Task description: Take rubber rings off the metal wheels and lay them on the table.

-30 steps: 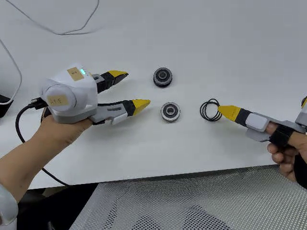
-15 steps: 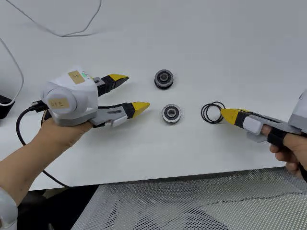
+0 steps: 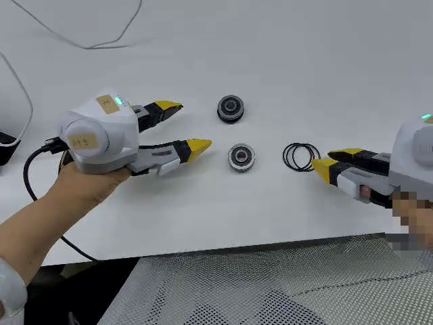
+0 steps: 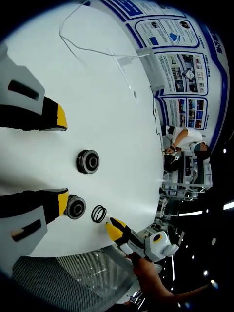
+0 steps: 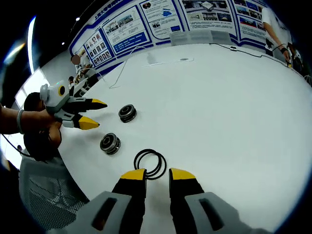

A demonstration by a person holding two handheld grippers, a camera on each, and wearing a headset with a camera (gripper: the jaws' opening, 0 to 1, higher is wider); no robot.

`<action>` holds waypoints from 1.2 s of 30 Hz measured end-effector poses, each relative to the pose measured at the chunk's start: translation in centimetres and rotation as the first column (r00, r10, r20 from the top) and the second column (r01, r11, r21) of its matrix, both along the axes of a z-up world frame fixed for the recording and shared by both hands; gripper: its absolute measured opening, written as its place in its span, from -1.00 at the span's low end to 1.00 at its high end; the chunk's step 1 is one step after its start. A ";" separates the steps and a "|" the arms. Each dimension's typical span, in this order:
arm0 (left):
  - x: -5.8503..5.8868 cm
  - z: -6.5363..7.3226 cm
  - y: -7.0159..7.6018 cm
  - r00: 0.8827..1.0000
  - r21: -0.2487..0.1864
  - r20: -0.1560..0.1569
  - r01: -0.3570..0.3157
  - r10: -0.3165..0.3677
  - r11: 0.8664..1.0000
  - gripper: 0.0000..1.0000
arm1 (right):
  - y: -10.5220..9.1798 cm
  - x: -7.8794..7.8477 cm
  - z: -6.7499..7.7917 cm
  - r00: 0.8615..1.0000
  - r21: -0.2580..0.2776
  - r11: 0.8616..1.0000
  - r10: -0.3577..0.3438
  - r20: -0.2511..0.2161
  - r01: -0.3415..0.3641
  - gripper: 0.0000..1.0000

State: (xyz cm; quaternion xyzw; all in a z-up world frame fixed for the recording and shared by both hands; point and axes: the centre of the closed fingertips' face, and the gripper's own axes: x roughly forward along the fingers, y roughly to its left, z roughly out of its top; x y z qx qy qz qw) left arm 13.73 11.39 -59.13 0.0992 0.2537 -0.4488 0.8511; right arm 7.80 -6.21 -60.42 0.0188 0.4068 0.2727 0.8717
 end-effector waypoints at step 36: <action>2.7 0.7 -5.2 0.997 -0.018 0.046 0.065 -0.064 0.998 -0.56 | 8.8 7.9 1.6 0.986 0.461 0.873 -0.127 -0.106 0.162 -0.76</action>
